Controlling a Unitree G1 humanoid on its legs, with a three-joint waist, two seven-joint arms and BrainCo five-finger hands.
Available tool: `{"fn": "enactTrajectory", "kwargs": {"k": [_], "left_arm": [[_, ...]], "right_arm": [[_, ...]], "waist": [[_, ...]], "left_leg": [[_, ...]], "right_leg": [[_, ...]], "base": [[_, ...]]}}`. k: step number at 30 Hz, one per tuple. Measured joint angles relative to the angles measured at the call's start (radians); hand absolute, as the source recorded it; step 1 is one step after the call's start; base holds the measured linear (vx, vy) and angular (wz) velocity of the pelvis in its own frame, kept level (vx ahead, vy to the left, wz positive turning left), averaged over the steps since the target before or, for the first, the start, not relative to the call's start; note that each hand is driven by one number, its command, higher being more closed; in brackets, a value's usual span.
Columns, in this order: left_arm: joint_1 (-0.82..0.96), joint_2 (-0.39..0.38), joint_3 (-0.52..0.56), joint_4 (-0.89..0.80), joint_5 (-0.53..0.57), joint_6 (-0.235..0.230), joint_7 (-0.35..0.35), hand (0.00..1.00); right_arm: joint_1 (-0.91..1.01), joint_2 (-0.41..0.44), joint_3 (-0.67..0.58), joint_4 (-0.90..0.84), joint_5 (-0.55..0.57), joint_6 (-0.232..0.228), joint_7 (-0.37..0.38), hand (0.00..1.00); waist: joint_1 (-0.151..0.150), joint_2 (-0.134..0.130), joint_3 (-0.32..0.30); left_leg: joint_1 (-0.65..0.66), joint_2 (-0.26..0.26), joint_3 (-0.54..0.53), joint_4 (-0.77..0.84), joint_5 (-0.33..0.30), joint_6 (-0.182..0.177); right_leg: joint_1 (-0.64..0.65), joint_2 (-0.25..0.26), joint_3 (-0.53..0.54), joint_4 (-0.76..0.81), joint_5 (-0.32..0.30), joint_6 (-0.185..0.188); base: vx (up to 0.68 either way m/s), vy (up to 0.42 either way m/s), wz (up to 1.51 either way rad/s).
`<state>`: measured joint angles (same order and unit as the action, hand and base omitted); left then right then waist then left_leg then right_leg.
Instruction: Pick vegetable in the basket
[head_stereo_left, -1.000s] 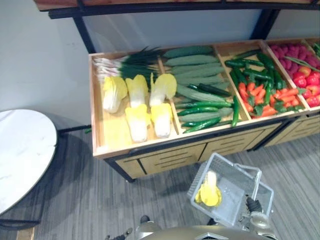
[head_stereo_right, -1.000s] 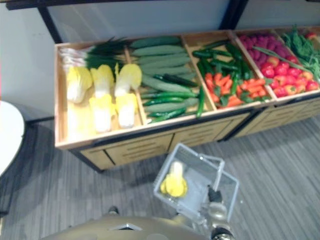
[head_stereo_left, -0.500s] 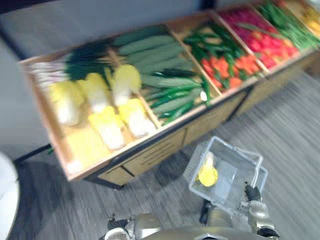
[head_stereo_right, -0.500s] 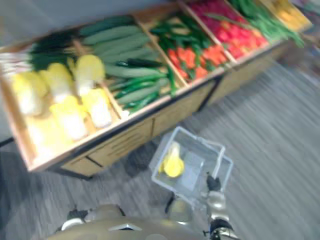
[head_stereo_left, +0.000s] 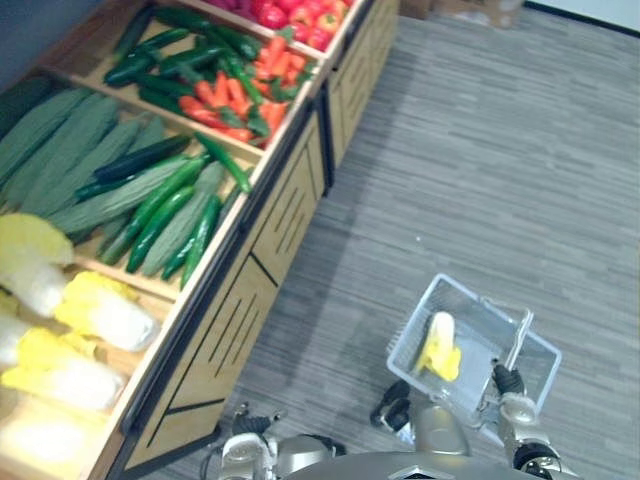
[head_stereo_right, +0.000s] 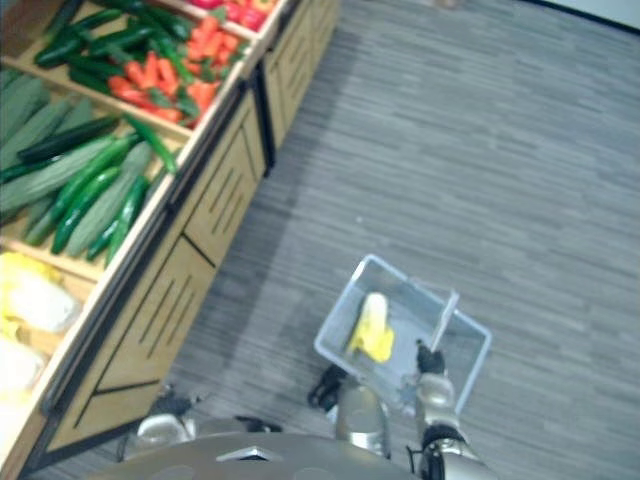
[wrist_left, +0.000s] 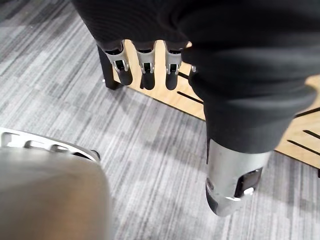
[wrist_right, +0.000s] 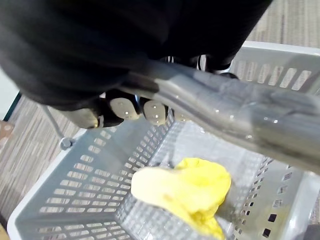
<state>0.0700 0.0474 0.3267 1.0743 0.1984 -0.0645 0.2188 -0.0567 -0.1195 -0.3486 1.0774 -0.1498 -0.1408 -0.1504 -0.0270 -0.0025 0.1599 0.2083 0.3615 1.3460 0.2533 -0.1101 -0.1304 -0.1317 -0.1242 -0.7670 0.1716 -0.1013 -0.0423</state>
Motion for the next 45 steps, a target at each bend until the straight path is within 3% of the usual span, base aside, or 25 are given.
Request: {"fn": "enactTrajectory", "kwargs": {"k": [1,3,5,6,7,8,10,12,14,16,19,23,27,30,31,32,34,36,37,39,41,42,43,44,45], "left_arm": [[-0.005,-0.007,0.011,0.0,-0.001,0.0,0.002,0.0],[-0.008,-0.013,0.033,-0.003,-0.002,-0.001,0.006,0.0],[-0.003,-0.018,0.037,-0.008,-0.035,-0.002,0.011,0.0],[0.0,-0.019,0.038,-0.009,-0.059,-0.015,0.014,0.0],[0.003,-0.02,0.035,-0.014,-0.09,-0.028,0.014,0.0],[0.004,-0.022,0.031,-0.02,-0.104,-0.03,0.015,0.0],[0.012,-0.023,0.004,-0.035,-0.118,-0.046,0.024,0.0],[0.017,-0.022,-0.016,-0.051,-0.117,-0.06,0.024,0.0],[0.016,-0.022,-0.017,-0.058,-0.116,-0.065,0.017,0.0],[0.016,-0.022,-0.017,-0.058,-0.116,-0.066,0.017,0.0],[0.013,-0.02,-0.016,-0.039,-0.106,-0.063,0.017,0.0],[0.012,0.007,-0.035,-0.026,-0.068,-0.057,0.018,0.0],[0.023,0.032,-0.111,0.016,-0.058,-0.054,0.021,0.0],[0.037,0.058,-0.127,0.02,-0.057,-0.054,0.021,0.0],[0.043,0.063,-0.126,0.02,-0.057,-0.049,0.02,0.0],[0.045,0.062,-0.127,0.02,-0.057,-0.045,0.02,0.0],[0.05,0.063,-0.13,0.019,-0.057,-0.041,0.021,0.0],[0.044,0.064,-0.131,0.017,-0.057,-0.041,0.019,0.0],[0.031,0.062,-0.132,0.016,-0.057,-0.041,0.018,0.0],[0.013,0.056,-0.129,0.007,-0.057,-0.041,0.018,0.0],[0.011,0.055,-0.113,-0.001,-0.053,-0.042,0.019,0.0],[0.011,0.056,-0.103,-0.001,-0.053,-0.042,0.019,0.0],[0.0,0.05,-0.083,0.002,-0.05,-0.039,0.019,0.0],[0.002,0.037,-0.08,0.002,-0.048,-0.039,0.019,0.0],[0.001,0.024,-0.073,0.0,-0.046,-0.043,0.017,0.0]], "right_arm": [[0.001,0.001,0.001,0.0,0.001,0.0,0.0,1.0],[0.01,0.002,0.008,0.001,0.002,-0.002,0.0,1.0],[0.013,-0.001,0.043,0.002,0.002,-0.005,0.0,1.0],[0.011,-0.002,0.077,0.002,0.001,-0.009,0.0,1.0],[0.007,-0.007,0.102,0.005,0.001,-0.017,0.001,1.0],[0.005,-0.017,0.104,0.01,0.0,-0.02,0.002,1.0],[0.001,-0.03,0.12,0.044,0.0,-0.024,0.002,1.0],[0.006,-0.037,0.12,0.05,0.001,-0.024,0.003,1.0],[0.008,-0.037,0.12,0.05,0.001,-0.024,0.002,1.0],[0.01,-0.039,0.12,0.049,0.001,-0.026,-0.003,1.0],[0.014,-0.039,0.12,0.047,0.001,-0.031,-0.011,1.0],[0.023,-0.025,0.12,0.039,0.001,-0.039,-0.014,1.0],[0.018,-0.024,0.118,0.027,0.002,-0.049,-0.016,1.0],[0.012,-0.016,0.116,0.005,0.002,-0.07,-0.016,1.0],[0.006,-0.016,0.109,-0.002,0.002,-0.073,-0.016,1.0],[0.002,-0.019,0.104,-0.005,0.002,-0.076,-0.016,1.0],[-0.009,-0.018,0.097,-0.003,0.002,-0.073,-0.011,1.0],[-0.015,-0.018,0.096,-0.004,0.002,-0.074,-0.007,1.0],[-0.02,-0.018,0.089,-0.006,0.004,-0.074,-0.003,1.0],[-0.025,-0.015,0.079,-0.007,0.012,-0.071,0.0,1.0],[-0.033,-0.007,0.074,-0.007,0.019,-0.066,0.001,1.0],[-0.035,-0.002,0.069,-0.008,0.023,-0.066,0.001,1.0],[-0.047,-0.002,0.046,-0.01,0.029,-0.062,0.001,1.0],[-0.049,-0.001,0.035,-0.013,0.032,-0.063,-0.001,1.0],[-0.06,-0.01,0.005,-0.013,0.033,-0.062,-0.003,1.0]], "waist": [[-0.001,0.001,0.0],[-0.004,0.007,-0.003],[0.003,0.011,0.0],[0.007,-0.001,0.007],[0.008,-0.001,0.007],[0.008,-0.001,0.008],[0.018,0.001,0.01],[0.032,0.003,0.011],[0.037,0.009,0.014],[0.043,0.015,0.017],[0.058,0.035,0.01],[0.056,-0.007,0.015],[0.061,-0.01,0.018],[0.067,-0.054,0.019],[0.068,-0.064,0.022],[0.066,-0.059,0.025],[0.059,-0.048,0.029],[0.059,-0.046,0.031],[0.058,-0.038,0.037],[0.06,-0.033,0.044],[0.062,-0.042,0.055],[0.061,-0.047,0.057],[0.061,-0.035,0.074],[0.058,-0.025,0.078],[0.062,-0.002,0.075]], "left_leg": [[0.003,0.013,-0.001,0.022,0.0,0.0],[0.012,0.099,-0.031,0.169,0.004,0.005],[0.015,0.177,-0.13,0.313,0.041,0.055],[-0.044,0.178,-0.306,0.4,0.022,0.059],[-0.123,0.112,-0.523,0.44,-0.044,0.039],[-0.157,0.068,-0.623,0.44,-0.065,0.04],[-0.24,-0.081,-0.87,0.338,-0.117,0.035],[-0.277,-0.134,-0.963,0.193,-0.116,0.026],[-0.314,-0.141,-1.033,0.069,-0.104,0.025],[-0.329,-0.146,-1.085,-0.037,-0.062,0.027],[-0.313,-0.153,-1.087,-0.109,0.057,0.019],[-0.293,-0.236,-1.085,-0.108,0.015,0.072],[-0.232,-0.276,-1.081,-0.068,-0.062,0.106],[-0.174,-0.32,-1.079,-0.071,-0.098,0.123],[-0.146,-0.33,-1.087,-0.077,-0.11,0.128],[-0.13,-0.33,-1.094,-0.084,-0.116,0.133],[-0.082,-0.295,-1.118,-0.109,-0.126,0.129],[-0.078,-0.27,-1.137,-0.113,-0.133,0.118],[-0.079,-0.247,-1.154,-0.113,-0.137,0.111],[-0.077,-0.218,-1.176,-0.113,-0.151,0.087],[-0.045,-0.192,-1.207,-0.121,-0.189,0.028],[-0.033,-0.189,-1.219,-0.13,-0.206,0.017],[0.005,-0.155,-1.239,-0.152,-0.239,-0.002],[0.012,-0.143,-1.256,-0.164,-0.25,0.007],[0.022,-0.123,-1.278,-0.159,-0.241,0.02]], "right_leg": [[0.002,0.009,0.006,-0.01,-0.001,0.001],[0.022,0.049,0.037,-0.038,-0.003,-0.016],[0.052,0.082,0.113,-0.056,-0.003,-0.031],[0.063,0.089,0.169,-0.067,-0.006,-0.034],[0.069,0.086,0.222,-0.073,-0.008,-0.027],[0.075,0.086,0.248,-0.081,-0.004,-0.023],[0.113,0.089,0.332,-0.118,0.011,0.001],[0.125,0.098,0.368,-0.138,0.018,0.011],[0.131,0.112,0.393,-0.156,0.025,0.023],[0.134,0.116,0.431,-0.169,0.034,0.037],[0.132,0.112,0.48,-0.177,0.042,0.064],[0.158,0.022,0.458,-0.162,0.033,0.13],[0.073,-0.099,0.406,0.208,-0.053,0.174],[-0.024,-0.21,0.392,0.51,-0.037,0.159],[-0.056,-0.247,0.393,0.616,0.008,0.15],[-0.081,-0.262,0.392,0.665,0.031,0.154],[-0.099,-0.246,0.342,0.632,-0.061,0.147],[-0.122,-0.218,0.31,0.529,-0.065,0.142],[-0.135,-0.187,0.308,0.399,-0.057,0.154],[-0.139,-0.15,0.34,0.151,0.01,0.18],[-0.136,-0.148,0.401,-0.085,0.115,0.198],[-0.134,-0.155,0.414,-0.104,0.116,0.202],[-0.131,-0.141,0.417,-0.029,0.194,0.208],[-0.151,-0.134,0.416,0.038,0.183,0.203],[-0.206,-0.13,0.427,0.184,0.108,0.173]], "base": [[-0.04,-0.069,-0.43],[-0.05,-0.042,-0.52],[-0.01,-0.047,-0.88],[0.02,-0.042,-1.23],[0.02,-0.016,-1.26],[0.03,0.01,-1.26],[0.05,0.04,-1.15],[0.07,0.074,-0.9],[0.11,0.128,-0.76],[0.16,0.196,-0.77],[0.2,0.245,-0.52],[0.24,0.255,0.14],[0.21,0.233,0.16],[0.18,0.134,0.11],[0.2,0.062,0.1],[0.22,0.032,0.19],[0.24,-0.029,0.3],[0.22,-0.1,0.31],[0.25,-0.169,0.42],[0.28,-0.213,0.39],[0.35,-0.318,0.39],[0.35,-0.39,0.44],[0.28,-0.329,0.4],[0.45,-0.44,0.43],[0.4,-0.329,0.25]]}}
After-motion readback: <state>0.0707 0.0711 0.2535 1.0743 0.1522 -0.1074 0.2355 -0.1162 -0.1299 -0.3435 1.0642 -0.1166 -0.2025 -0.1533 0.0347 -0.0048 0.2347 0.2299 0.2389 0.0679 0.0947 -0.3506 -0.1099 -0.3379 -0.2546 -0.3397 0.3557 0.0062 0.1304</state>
